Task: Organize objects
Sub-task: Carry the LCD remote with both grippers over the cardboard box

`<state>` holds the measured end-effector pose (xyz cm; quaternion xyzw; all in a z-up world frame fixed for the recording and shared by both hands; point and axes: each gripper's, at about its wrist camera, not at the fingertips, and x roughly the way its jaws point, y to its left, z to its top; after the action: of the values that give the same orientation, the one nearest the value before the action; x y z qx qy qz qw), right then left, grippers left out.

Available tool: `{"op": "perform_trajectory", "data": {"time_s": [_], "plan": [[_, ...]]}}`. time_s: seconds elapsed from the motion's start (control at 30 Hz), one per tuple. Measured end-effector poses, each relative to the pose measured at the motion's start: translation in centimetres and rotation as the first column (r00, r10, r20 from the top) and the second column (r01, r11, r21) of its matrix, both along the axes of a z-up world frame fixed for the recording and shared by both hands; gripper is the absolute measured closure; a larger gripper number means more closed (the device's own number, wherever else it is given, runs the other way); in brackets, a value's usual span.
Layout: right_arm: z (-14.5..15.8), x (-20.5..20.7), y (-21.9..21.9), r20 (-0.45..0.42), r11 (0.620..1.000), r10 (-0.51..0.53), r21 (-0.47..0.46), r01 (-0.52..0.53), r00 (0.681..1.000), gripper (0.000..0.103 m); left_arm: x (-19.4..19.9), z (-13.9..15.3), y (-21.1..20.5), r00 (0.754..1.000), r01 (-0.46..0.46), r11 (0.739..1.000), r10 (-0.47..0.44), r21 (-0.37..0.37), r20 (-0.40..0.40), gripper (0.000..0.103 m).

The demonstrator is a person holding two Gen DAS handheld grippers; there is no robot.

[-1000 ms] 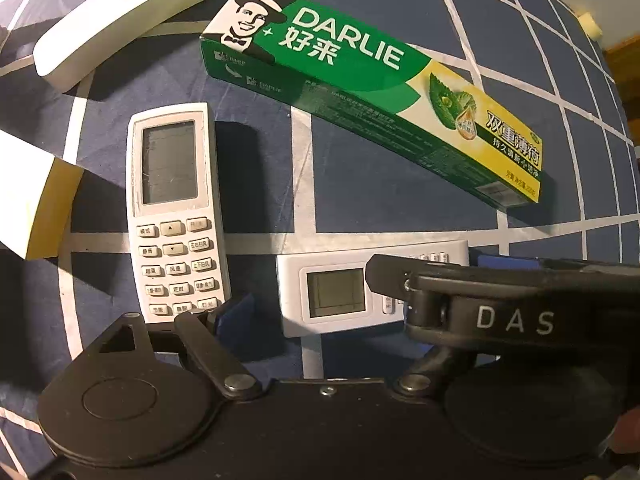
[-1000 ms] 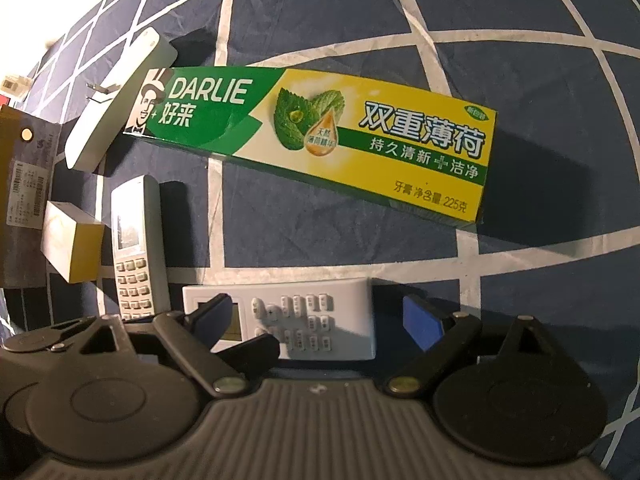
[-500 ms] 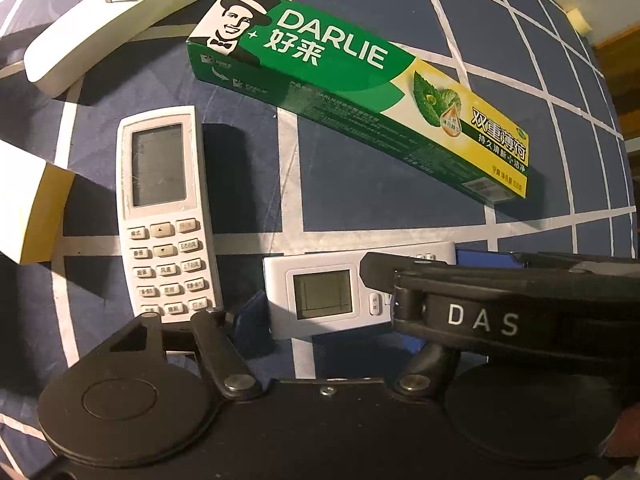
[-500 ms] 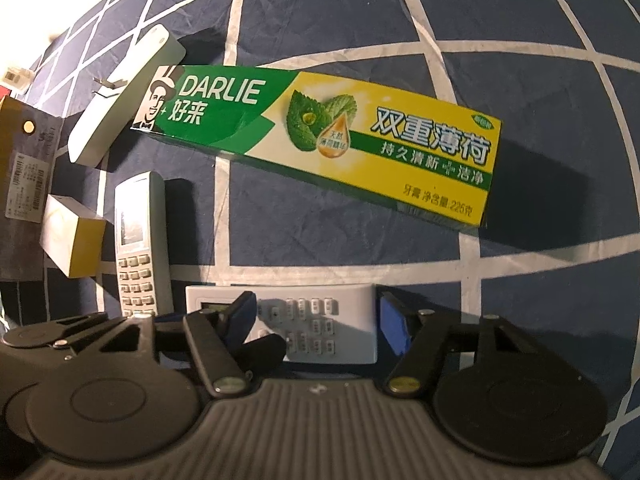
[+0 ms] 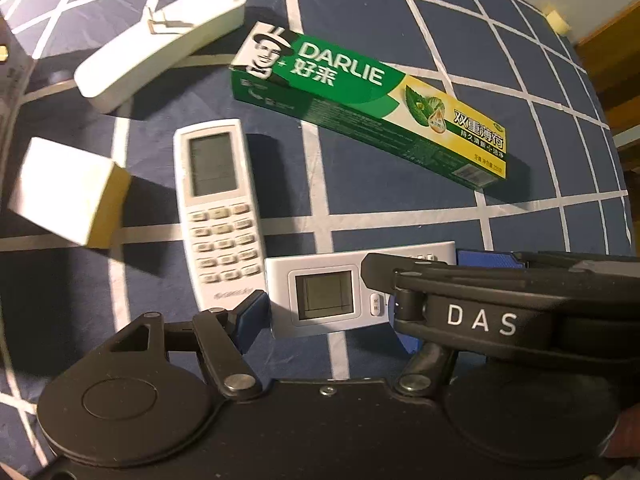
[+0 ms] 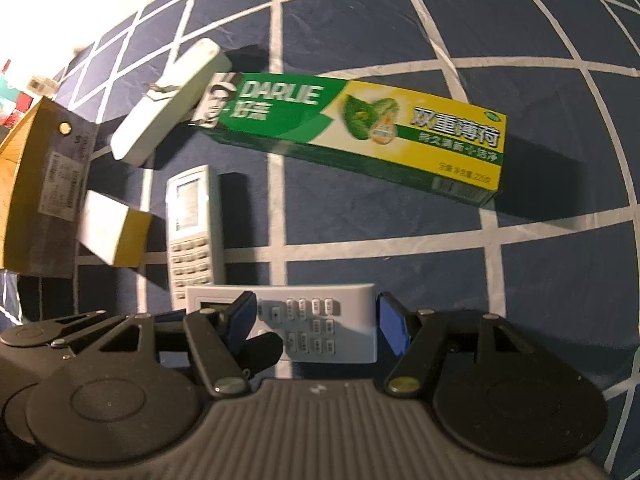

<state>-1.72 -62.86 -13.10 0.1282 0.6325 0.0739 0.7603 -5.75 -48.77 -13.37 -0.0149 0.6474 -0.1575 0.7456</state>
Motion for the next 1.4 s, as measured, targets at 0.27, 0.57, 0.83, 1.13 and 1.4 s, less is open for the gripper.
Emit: {"op": "perform_trajectory", "data": {"time_s": [0.27, 0.57, 0.83, 1.13, 1.4], "plan": [[2.2, -1.7, 3.4, 0.037, 1.0, 0.0, 0.015, -0.001, 0.999, 0.038, -1.2, 2.3, 3.5, 0.999, -0.005, 1.0, 0.005, 0.012, 0.038, 0.038], [4.6, -2.8, 8.0, 0.068, 1.0, -0.016, 0.027, 0.014, 0.998, 0.038, -1.4, 4.9, 8.0, 0.997, 0.008, 1.0, -0.01, 0.022, 0.072, 0.038], [6.5, -2.8, 12.9, 0.098, 0.999, -0.03, 0.042, 0.026, 0.995, 0.038, -0.5, 6.9, 12.8, 0.995, 0.019, 0.999, -0.022, 0.034, 0.102, 0.038], [8.7, -2.1, 20.1, 0.149, 0.998, -0.028, 0.056, 0.02, 0.988, 0.038, 1.0, 9.4, 19.7, 0.988, 0.012, 0.999, -0.019, 0.044, 0.151, 0.038], [9.3, -1.5, 26.9, 0.169, 0.997, -0.035, 0.074, 0.023, 0.985, 0.038, 2.3, 10.2, 26.3, 0.985, 0.014, 0.998, -0.023, 0.058, 0.173, 0.038]]}}
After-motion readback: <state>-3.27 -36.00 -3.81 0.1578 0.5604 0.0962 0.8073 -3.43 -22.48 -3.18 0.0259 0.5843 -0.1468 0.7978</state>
